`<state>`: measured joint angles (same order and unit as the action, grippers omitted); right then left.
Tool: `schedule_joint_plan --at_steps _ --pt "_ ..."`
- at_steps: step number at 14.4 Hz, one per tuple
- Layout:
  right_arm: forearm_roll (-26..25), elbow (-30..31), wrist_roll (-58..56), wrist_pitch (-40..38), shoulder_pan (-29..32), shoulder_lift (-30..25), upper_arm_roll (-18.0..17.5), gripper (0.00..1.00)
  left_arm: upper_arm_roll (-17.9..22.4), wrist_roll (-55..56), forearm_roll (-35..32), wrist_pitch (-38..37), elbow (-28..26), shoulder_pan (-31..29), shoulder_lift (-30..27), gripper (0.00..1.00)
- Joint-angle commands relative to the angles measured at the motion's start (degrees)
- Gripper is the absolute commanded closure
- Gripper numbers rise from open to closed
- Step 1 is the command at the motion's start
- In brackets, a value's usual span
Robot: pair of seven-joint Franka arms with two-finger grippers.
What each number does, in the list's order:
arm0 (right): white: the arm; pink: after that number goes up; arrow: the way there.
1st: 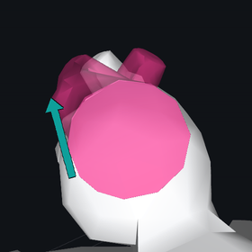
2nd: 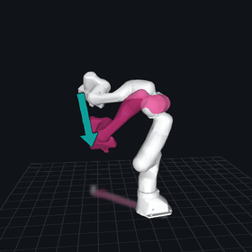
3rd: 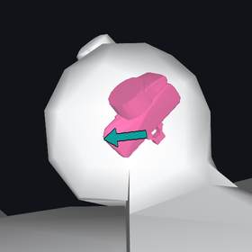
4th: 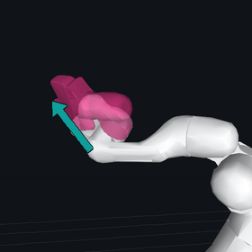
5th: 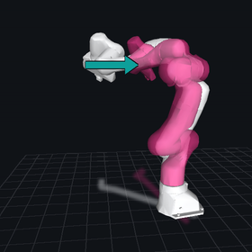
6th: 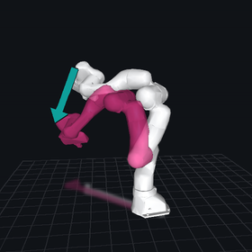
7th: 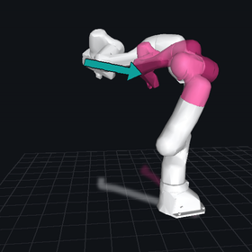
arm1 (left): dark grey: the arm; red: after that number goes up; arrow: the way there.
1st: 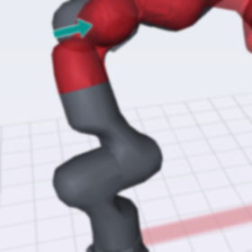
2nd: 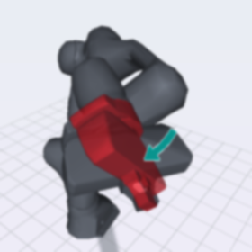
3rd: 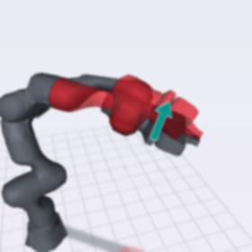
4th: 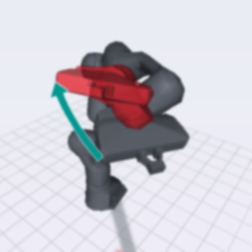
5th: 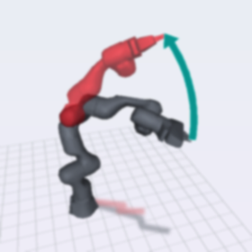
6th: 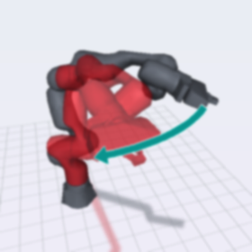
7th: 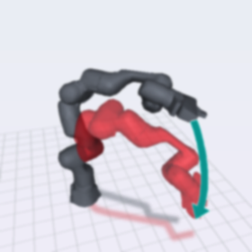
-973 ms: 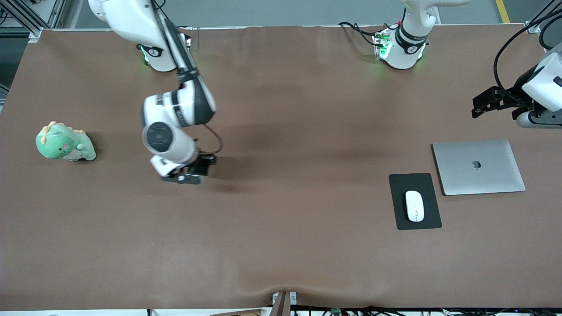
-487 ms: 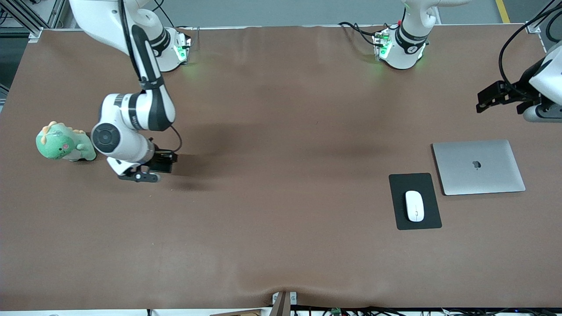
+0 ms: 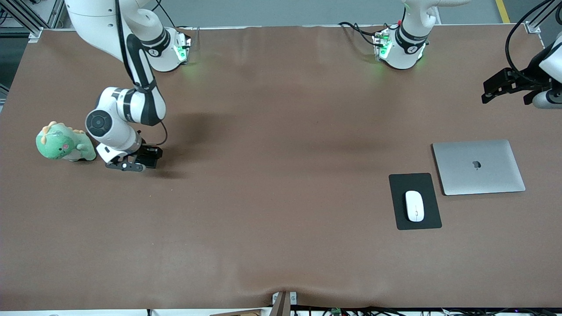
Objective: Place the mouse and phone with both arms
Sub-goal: 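Lower the black phone beside the green plush and open the right gripper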
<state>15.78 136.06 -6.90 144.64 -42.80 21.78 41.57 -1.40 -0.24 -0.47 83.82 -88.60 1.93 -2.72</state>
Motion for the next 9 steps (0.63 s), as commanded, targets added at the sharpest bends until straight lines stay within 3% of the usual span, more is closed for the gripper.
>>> schedule_joint_plan --at_steps 1,3,6,9 --pt "1.35 1.66 -10.74 0.03 8.41 -3.06 -0.35 1.00 0.34 -0.81 -0.06 -0.94 0.71 -0.52 0.08 0.00" --pt "2.84 2.45 -11.11 -0.24 8.79 -3.06 -0.44 1.00 0.43 -0.81 -0.15 -0.86 0.71 -0.52 0.79 0.00" --pt "8.98 2.81 -11.38 -0.50 8.17 -2.36 -1.31 1.00 0.60 -0.81 0.02 -0.86 0.71 -0.70 0.79 0.00" --pt "9.97 2.81 -12.34 -1.64 8.26 -2.18 -2.63 1.00 0.52 -0.81 0.03 -0.86 0.71 -1.75 0.79 0.00"
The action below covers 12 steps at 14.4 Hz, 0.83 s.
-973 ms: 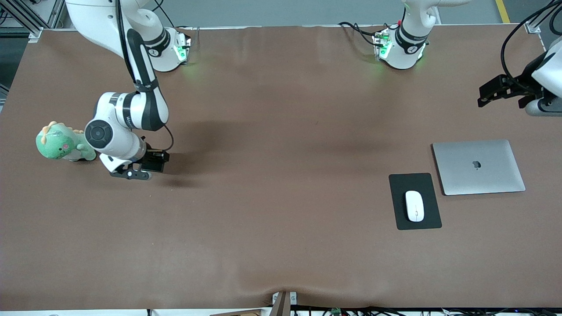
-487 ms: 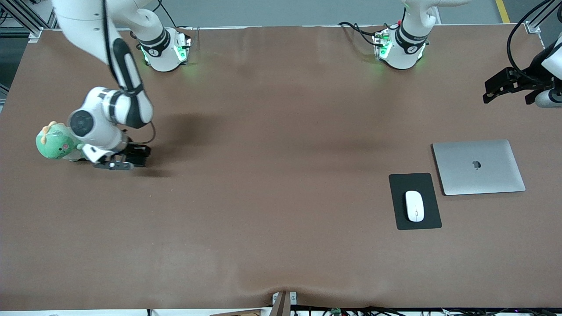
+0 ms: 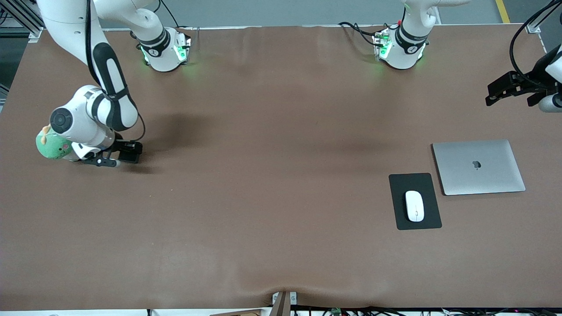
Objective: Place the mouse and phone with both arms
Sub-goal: 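Lower the black phone beside the green plush and open the right gripper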
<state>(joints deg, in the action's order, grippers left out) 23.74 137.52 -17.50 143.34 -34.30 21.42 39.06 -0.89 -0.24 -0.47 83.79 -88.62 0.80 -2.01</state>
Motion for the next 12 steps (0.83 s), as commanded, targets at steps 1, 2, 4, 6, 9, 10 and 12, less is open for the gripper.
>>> schedule_joint_plan --at_steps 1,2,4,6,9,10,12 --pt "2.01 1.35 -2.62 -0.25 -0.16 -1.64 -0.13 1.00 0.10 -0.81 0.03 -0.82 0.73 -0.72 0.25 0.00" --pt "2.01 1.26 -3.76 -0.08 0.37 -0.95 -0.13 1.00 0.02 -0.81 0.11 -0.82 0.82 -0.89 0.52 0.00" --pt "2.10 1.26 -5.52 0.19 0.90 -0.24 -0.13 1.00 0.01 -0.90 0.03 -0.82 0.73 -1.07 0.52 0.00" --pt "2.10 1.17 -5.79 0.27 1.87 0.03 -0.13 0.71 0.10 -0.81 0.03 -0.82 0.73 -1.07 0.70 0.00" --pt "2.98 -0.23 -5.62 -0.51 0.81 0.47 -0.30 0.00 0.10 -0.81 0.03 -0.82 0.73 -1.07 0.87 0.00" --pt "2.98 -2.59 -5.70 -2.08 0.55 0.47 -0.21 0.00 0.10 -0.81 -0.06 -0.82 0.73 -1.07 0.87 0.00" --pt "2.28 -10.30 -5.71 -9.35 0.72 0.38 -0.04 0.00 0.10 -0.81 -0.06 -0.82 0.73 -1.07 0.96 0.00"
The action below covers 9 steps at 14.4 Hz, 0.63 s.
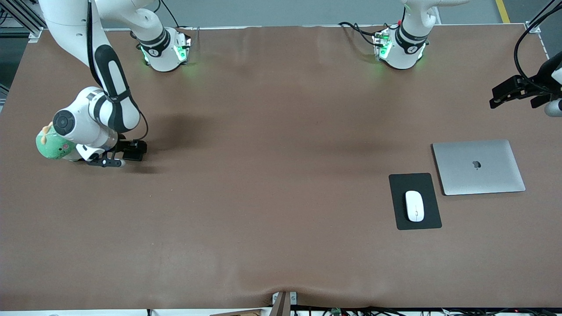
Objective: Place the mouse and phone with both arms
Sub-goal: 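Lower the black phone beside the green plush and open the right gripper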
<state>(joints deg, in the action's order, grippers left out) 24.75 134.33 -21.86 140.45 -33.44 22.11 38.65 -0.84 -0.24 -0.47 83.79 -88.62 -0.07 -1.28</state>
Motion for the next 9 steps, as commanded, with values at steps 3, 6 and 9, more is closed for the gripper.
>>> schedule_joint_plan --at_steps 3,6,9 --pt "0.91 -23.44 -1.25 -22.46 1.01 0.55 0.37 0.00 -0.03 -0.81 0.03 -0.82 0.73 -0.37 0.23 0.00" --pt "-0.57 -37.52 -1.08 -31.09 2.32 4.24 0.46 0.00 -0.03 -0.90 0.03 -0.82 0.73 -0.37 0.23 0.00" --pt "-4.36 -48.08 -1.16 -36.47 4.87 4.43 0.46 0.00 -0.03 -0.90 0.03 -0.82 0.65 -0.64 0.32 0.00"
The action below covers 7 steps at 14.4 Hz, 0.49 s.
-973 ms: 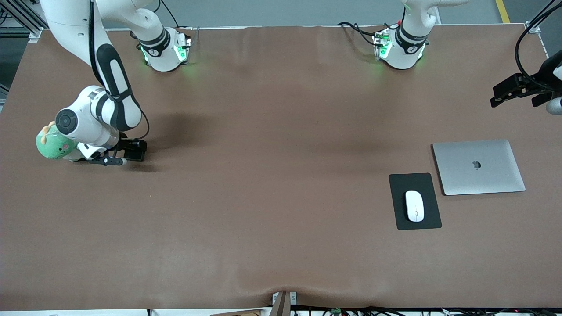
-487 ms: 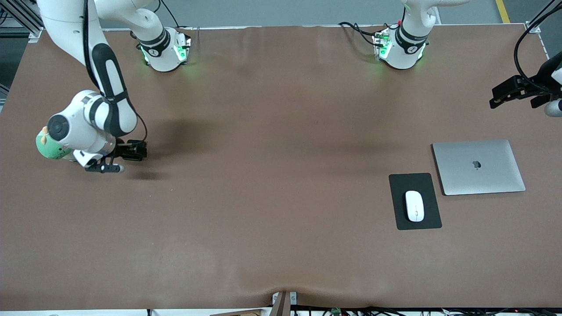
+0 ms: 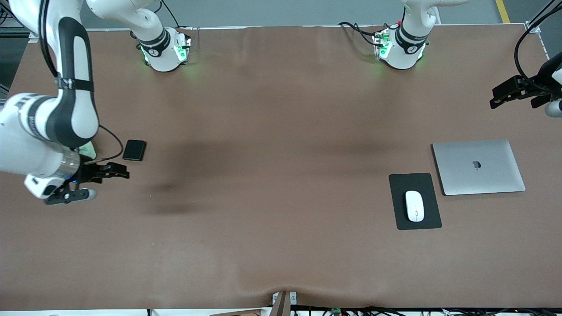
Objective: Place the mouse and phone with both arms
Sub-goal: 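Lower the black phone beside the green plush and open the right gripper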
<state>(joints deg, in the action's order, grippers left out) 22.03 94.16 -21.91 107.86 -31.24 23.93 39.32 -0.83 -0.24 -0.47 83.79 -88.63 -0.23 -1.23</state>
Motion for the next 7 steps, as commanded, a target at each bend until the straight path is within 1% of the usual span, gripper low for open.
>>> schedule_joint_plan --at_steps 1,2,3,4,6,7 --pt "-2.77 -11.07 -1.12 -6.06 3.20 2.43 -0.12 0.00 0.04 -0.90 0.03 -0.82 0.74 -0.48 0.35 0.00" --pt "-4.61 -14.93 -1.12 -9.04 3.47 2.52 -0.12 0.00 0.04 -0.90 0.03 -0.82 0.74 -0.48 0.53 0.00" --pt "-6.89 -18.45 -1.21 -10.72 3.90 2.52 -0.12 0.00 -0.05 -0.90 0.03 -0.82 0.74 -0.39 0.53 0.00" --pt "-8.13 -20.92 -1.29 -11.87 4.17 2.43 -0.12 0.00 -0.05 -0.90 0.03 -0.82 0.83 -0.39 0.53 0.00" --pt "-8.23 -23.75 -1.21 -15.38 5.31 1.56 -0.11 0.00 -0.05 -0.81 0.03 -0.82 0.74 -0.39 0.53 0.00" --pt "-7.97 -24.28 -1.21 -17.31 7.06 1.12 -0.55 0.00 -0.05 -0.90 0.03 -0.82 0.83 -0.39 0.53 0.00"
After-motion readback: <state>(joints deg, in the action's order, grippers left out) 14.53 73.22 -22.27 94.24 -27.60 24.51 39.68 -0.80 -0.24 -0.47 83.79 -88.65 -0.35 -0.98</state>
